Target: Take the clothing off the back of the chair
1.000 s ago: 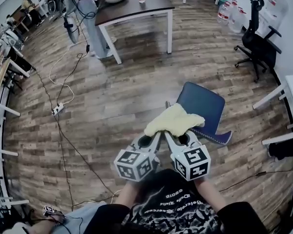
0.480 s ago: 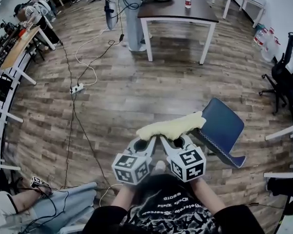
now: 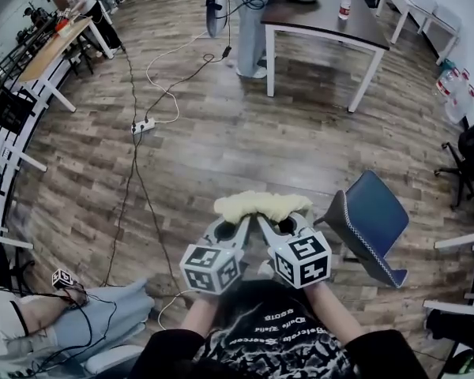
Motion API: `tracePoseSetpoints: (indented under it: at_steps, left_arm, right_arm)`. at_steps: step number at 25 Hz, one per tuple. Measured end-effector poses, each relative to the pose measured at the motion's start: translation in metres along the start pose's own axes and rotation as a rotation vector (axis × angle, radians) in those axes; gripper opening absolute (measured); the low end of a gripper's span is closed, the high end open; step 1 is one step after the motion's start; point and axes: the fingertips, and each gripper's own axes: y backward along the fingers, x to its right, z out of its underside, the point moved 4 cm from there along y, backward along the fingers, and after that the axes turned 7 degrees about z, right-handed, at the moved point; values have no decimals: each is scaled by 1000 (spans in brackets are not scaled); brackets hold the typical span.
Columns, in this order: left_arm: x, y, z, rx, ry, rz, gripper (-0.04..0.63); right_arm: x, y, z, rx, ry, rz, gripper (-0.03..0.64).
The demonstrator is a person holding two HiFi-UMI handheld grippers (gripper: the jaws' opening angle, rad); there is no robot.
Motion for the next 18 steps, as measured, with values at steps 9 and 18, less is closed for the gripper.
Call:
tracePoseSetpoints:
  at_steps: [9, 18]
  left_arm:
    - [-5, -19, 8, -40, 3, 28, 51]
    - [8, -46, 22, -120, -18, 99, 51]
  right_arm:
    - [16, -4, 8, -32, -3, 58, 80]
    - [43, 7, 24, -43, -80, 159, 80]
